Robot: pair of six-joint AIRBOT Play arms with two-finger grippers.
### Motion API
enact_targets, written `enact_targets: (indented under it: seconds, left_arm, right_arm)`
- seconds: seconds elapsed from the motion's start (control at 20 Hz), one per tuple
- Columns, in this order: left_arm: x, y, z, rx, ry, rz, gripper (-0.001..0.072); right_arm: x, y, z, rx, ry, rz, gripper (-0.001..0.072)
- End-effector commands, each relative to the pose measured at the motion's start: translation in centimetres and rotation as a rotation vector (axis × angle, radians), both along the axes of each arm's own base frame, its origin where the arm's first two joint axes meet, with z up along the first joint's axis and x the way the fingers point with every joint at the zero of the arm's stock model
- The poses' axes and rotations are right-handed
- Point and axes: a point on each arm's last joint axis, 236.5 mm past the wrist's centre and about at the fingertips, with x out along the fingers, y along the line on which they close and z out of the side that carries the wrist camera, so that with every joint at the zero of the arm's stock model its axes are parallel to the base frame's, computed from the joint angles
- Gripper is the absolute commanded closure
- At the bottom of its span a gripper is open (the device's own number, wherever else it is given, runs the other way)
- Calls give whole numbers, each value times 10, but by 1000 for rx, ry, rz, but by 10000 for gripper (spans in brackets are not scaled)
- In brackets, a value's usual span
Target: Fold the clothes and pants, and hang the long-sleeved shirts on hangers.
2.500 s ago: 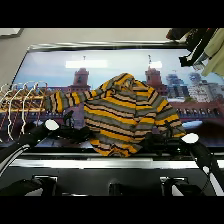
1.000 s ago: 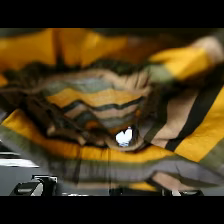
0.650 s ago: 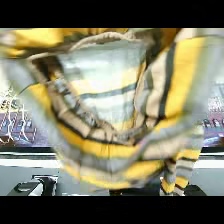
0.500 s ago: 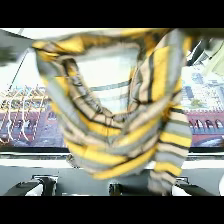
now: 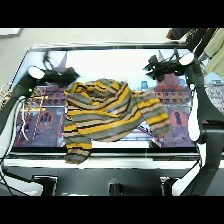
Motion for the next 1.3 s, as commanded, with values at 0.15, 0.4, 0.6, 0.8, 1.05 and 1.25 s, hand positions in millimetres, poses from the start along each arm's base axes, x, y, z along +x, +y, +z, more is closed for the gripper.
enact_targets:
  seconds: [0.15,0.4,0.6,0.8,1.05,1.25]
  left_arm:
    - [-18,13,2,-60,89,-20,108]
    - [-79,67,40,125,139,-41,-5]
    - [-160,67,23,73,210,15,-5]
    - [-237,10,-17,-76,304,15,-5]
    - [-274,-29,-41,-97,379,-12,-5]
    - [-278,-43,-41,-98,376,-35,-5]
  right_arm:
    - [-46,-15,36,-113,-69,246,213]
    - [-139,-85,44,-346,122,380,118]
    - [-194,-69,-7,-203,251,351,93]
    - [-233,-9,-83,-48,340,345,93]
    - [-237,24,-133,-44,344,310,94]
    - [-217,43,-143,-2,299,272,96]
